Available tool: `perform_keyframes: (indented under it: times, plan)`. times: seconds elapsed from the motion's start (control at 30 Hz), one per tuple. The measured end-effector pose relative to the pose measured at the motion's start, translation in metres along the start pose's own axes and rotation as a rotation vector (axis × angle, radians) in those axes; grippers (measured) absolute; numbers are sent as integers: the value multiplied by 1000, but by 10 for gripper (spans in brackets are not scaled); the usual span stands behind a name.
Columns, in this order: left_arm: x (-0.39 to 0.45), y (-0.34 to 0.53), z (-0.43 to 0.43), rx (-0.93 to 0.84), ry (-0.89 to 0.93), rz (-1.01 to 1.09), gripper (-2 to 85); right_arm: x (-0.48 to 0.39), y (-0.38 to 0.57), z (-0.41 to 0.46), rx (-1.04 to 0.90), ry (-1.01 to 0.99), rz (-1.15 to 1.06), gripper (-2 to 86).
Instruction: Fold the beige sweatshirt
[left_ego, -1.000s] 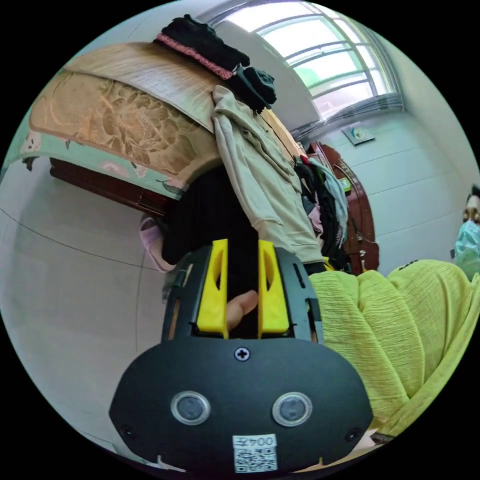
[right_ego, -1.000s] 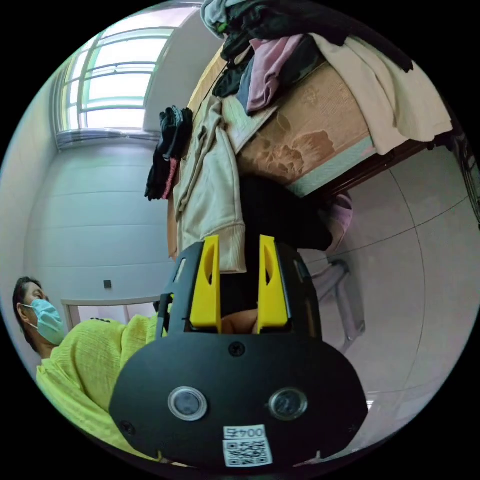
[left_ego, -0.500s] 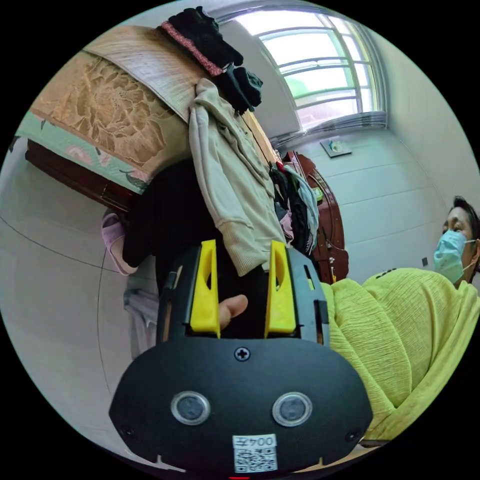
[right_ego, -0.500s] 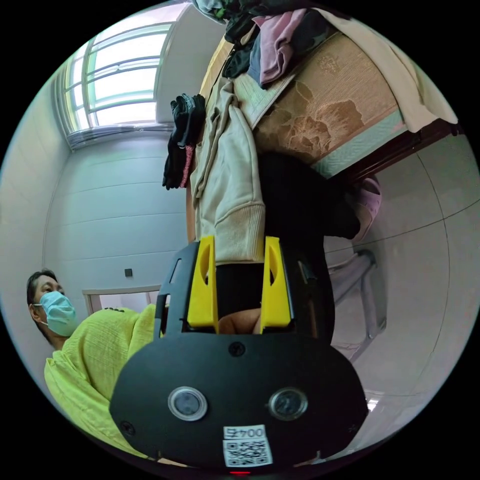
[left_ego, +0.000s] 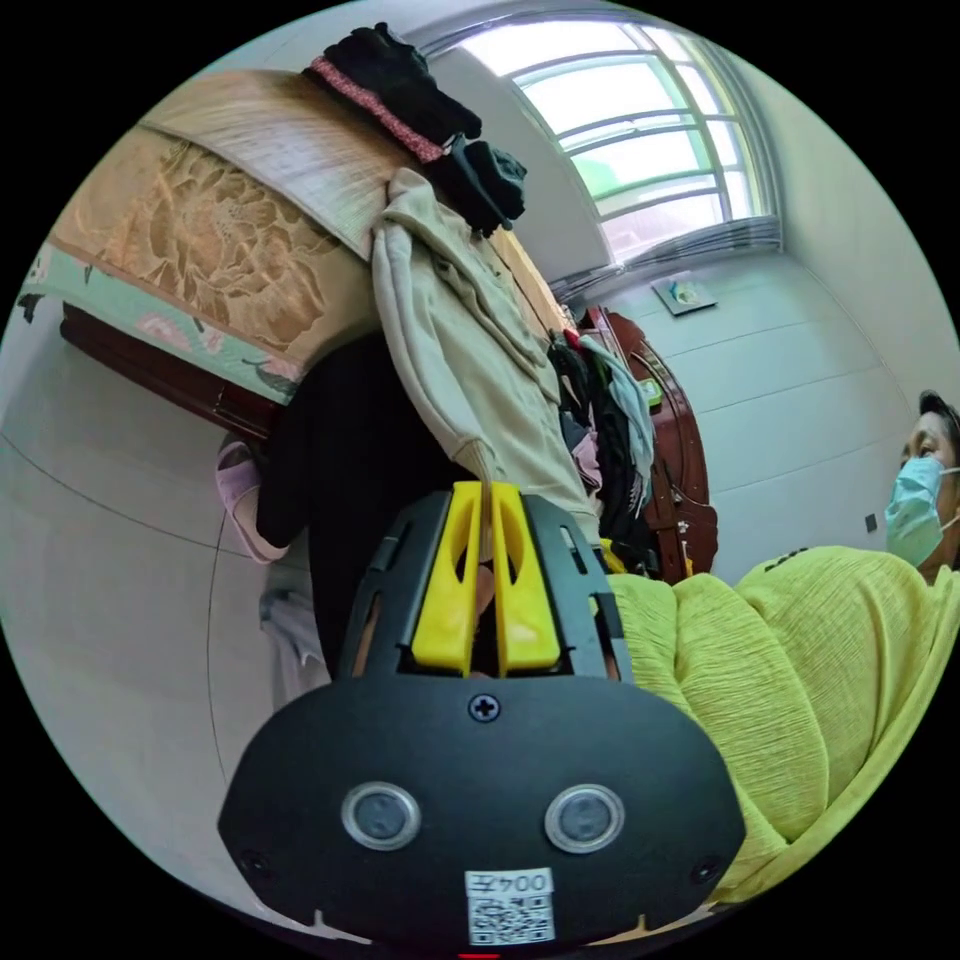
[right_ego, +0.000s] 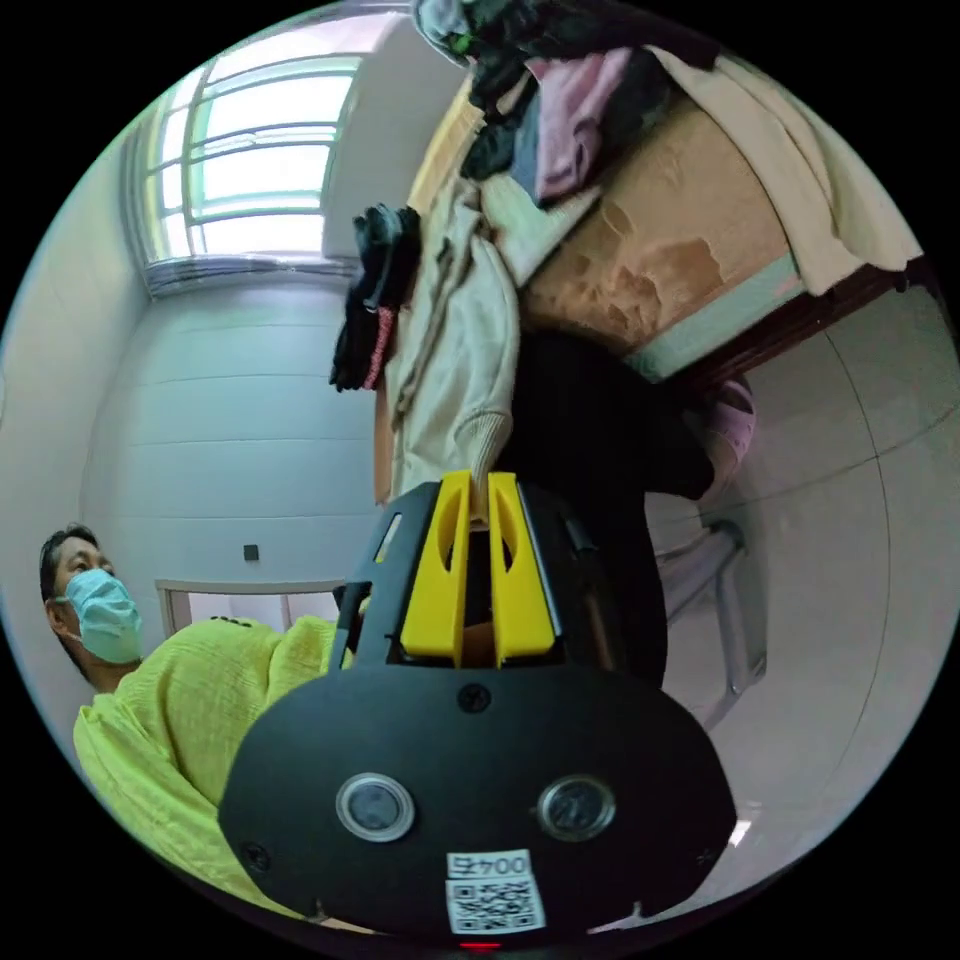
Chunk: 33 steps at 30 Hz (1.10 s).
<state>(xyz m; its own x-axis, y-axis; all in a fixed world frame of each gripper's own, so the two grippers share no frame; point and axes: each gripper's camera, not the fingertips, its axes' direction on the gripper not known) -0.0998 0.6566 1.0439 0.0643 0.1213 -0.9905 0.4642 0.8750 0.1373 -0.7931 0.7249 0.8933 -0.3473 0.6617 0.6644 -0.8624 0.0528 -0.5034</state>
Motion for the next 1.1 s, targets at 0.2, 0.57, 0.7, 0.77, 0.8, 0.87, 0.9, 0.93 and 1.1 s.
perform_keyframes:
  times: [0.2, 0.57, 0.7, 0.77, 0.8, 0.87, 0.9, 0.93, 1.1]
  plan:
    - [-15, 9, -40, 104, -14, -51, 17, -48, 18, -23, 15, 185, -226, 46]
    - [-60, 14, -29, 72, 34, -101, 15, 19, 25, -38, -16, -99, 13, 128]
    - [-69, 16, -24, 66, 48, -111, 15, 36, 27, -35, -36, -216, 54, 124]
    - [-76, 18, -21, 71, 60, -130, 15, 34, 28, -28, -69, -230, 42, 124]
    - [-78, 19, -20, 73, 64, -136, 15, 30, 29, -25, -84, -215, 29, 124]
    - [-84, 20, -19, 75, 77, -146, 15, 27, 30, -23, -90, -185, 19, 123]
    - [-85, 20, -18, 75, 79, -145, 15, 26, 30, -24, -92, -174, 19, 122]
    - [-86, 20, -18, 72, 79, -144, 15, 25, 30, -25, -92, -167, 21, 120]
    - [-92, 19, -19, 79, 112, -131, 14, 4, 34, -32, -102, -104, -51, 85]
